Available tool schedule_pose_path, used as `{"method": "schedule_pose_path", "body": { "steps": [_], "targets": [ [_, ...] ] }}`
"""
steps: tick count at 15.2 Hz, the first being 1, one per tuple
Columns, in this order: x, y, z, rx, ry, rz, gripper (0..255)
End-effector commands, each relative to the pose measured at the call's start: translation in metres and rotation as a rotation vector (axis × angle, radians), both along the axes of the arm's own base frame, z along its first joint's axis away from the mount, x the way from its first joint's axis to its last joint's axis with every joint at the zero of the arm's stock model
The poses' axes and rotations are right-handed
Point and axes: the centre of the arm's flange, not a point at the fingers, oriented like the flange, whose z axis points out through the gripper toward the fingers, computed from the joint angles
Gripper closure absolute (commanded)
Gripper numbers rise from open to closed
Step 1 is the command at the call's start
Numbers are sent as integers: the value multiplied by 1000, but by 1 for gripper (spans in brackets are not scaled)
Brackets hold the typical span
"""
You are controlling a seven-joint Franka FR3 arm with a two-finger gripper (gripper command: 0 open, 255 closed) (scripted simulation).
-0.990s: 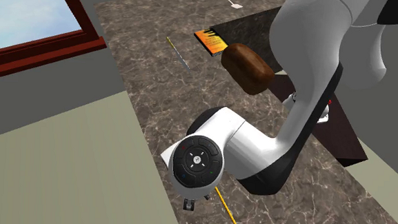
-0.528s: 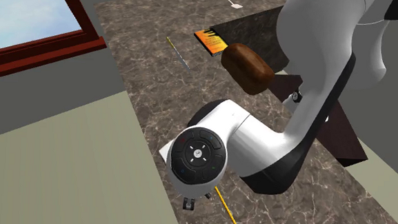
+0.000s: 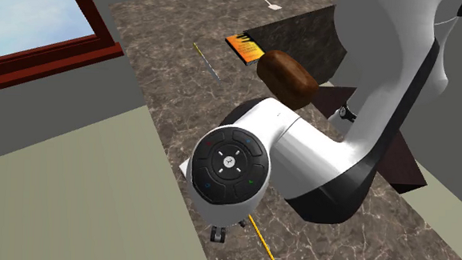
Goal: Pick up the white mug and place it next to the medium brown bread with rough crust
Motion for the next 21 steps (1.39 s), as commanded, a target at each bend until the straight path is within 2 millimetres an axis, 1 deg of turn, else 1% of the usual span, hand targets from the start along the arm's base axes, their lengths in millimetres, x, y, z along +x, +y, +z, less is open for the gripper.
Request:
{"method": "schedule_pose_path", "body": {
  "steps": [1,21],
  "targets": [
    [-1,1,12,0,0,0,255],
    [-1,1,117,0,0,0,255]
  ]
}}
